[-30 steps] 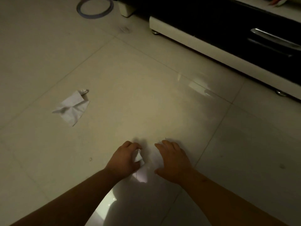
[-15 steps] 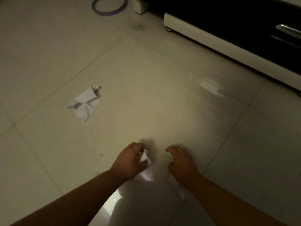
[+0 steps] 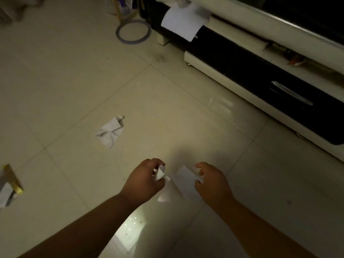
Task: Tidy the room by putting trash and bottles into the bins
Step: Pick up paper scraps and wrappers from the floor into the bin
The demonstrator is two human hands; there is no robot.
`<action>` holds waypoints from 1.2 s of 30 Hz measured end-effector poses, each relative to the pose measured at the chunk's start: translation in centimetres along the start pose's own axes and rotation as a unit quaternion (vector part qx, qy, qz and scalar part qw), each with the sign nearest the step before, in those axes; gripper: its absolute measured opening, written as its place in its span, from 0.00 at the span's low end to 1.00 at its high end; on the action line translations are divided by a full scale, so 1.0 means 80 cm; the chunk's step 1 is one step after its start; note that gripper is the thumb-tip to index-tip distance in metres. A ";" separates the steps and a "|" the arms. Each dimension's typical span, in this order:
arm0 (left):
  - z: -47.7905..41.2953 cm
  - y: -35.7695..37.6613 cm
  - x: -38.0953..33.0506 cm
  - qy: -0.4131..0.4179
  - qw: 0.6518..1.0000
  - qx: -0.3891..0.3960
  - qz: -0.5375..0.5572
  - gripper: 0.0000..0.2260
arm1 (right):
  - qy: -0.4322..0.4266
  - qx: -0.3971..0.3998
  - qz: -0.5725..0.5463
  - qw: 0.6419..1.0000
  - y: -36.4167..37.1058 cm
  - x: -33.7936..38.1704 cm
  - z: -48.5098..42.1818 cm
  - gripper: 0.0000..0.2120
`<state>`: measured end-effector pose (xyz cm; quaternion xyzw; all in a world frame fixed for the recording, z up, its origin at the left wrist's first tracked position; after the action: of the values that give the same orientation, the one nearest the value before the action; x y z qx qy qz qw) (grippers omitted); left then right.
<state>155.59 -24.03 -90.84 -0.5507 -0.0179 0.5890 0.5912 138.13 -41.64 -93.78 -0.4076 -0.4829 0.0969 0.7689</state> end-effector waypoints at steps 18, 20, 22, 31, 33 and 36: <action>-0.048 0.098 0.140 0.008 0.999 0.005 -0.050 0.17 | -0.082 0.123 0.166 0.975 0.188 -0.149 -0.046 0.51; -0.054 0.104 0.149 0.009 0.998 0.011 -0.059 0.16 | -0.093 0.118 0.187 0.971 0.201 -0.157 -0.040 0.52; -0.058 0.109 0.155 0.004 0.998 0.013 -0.065 0.16 | -0.102 0.106 0.196 0.969 0.207 -0.162 -0.036 0.52; -0.066 0.131 0.153 -0.003 0.995 0.037 -0.089 0.16 | -0.087 0.144 0.071 0.983 0.220 -0.159 -0.030 0.37; -0.064 0.131 0.152 -0.006 0.995 0.040 -0.095 0.16 | -0.072 0.150 0.050 0.985 0.220 -0.157 -0.028 0.33; -0.059 0.132 0.151 -0.005 0.995 0.041 -0.094 0.15 | -0.050 0.155 0.039 0.986 0.214 -0.152 -0.028 0.34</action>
<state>155.26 -21.53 -107.36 -0.5191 -0.0480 0.5335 0.6660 137.91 -38.33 -114.65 -0.2965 -0.4835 0.2203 0.7935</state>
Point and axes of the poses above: each hand's wrist, its own z-axis away from the middle knuckle, its own y-axis out of the palm, x = y × z, the point moved 2 cm from there along -z, towards the middle knuckle, and after that the axes turned 11 degrees about -y, right-handed, at the moved point
